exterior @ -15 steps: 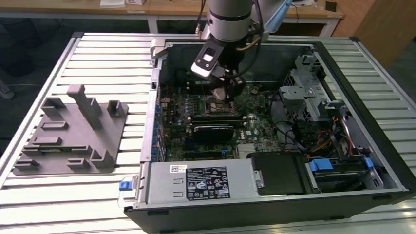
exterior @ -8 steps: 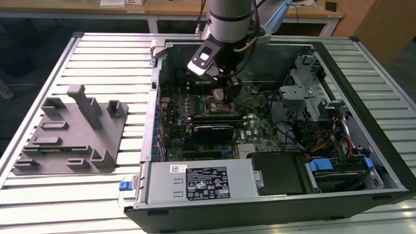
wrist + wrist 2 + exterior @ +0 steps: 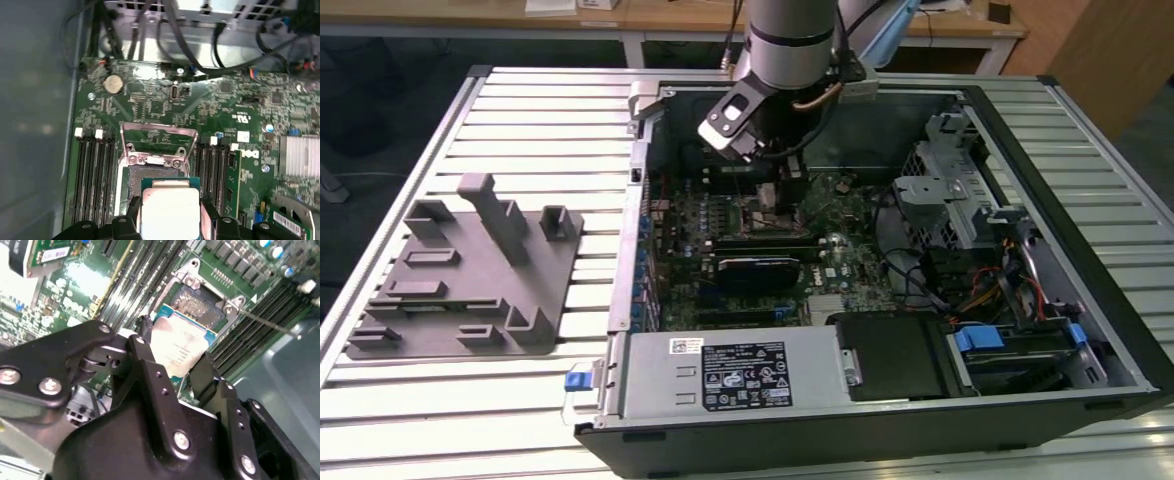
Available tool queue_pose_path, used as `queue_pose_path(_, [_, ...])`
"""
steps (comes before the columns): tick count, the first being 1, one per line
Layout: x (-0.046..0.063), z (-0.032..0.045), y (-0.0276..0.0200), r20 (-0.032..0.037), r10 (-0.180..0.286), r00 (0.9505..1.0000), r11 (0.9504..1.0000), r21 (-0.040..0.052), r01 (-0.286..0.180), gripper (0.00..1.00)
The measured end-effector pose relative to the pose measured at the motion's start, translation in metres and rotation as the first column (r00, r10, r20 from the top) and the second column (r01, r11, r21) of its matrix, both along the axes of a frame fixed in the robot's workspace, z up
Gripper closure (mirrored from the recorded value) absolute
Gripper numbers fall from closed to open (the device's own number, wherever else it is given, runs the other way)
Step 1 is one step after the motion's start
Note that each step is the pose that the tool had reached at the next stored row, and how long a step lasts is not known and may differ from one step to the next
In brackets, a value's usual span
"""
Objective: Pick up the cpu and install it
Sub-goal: 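Place the cpu into insertion slot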
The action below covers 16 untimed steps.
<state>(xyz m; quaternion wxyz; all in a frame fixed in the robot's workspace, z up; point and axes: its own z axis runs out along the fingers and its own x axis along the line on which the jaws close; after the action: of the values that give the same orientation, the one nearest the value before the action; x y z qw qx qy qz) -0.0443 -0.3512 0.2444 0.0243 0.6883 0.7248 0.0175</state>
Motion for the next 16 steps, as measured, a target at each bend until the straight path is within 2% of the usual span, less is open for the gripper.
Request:
queue_pose_path(7, [-0.0001,-0.0004,0.0003,0.0003,-0.003,1.0,1.0,0.0005,0.003,0.45])
queue_pose_path(16, [-0.001,-0.0053,0.0055,0.0002,-0.008,1.0,1.0,-0.0001,0.008,0.45])
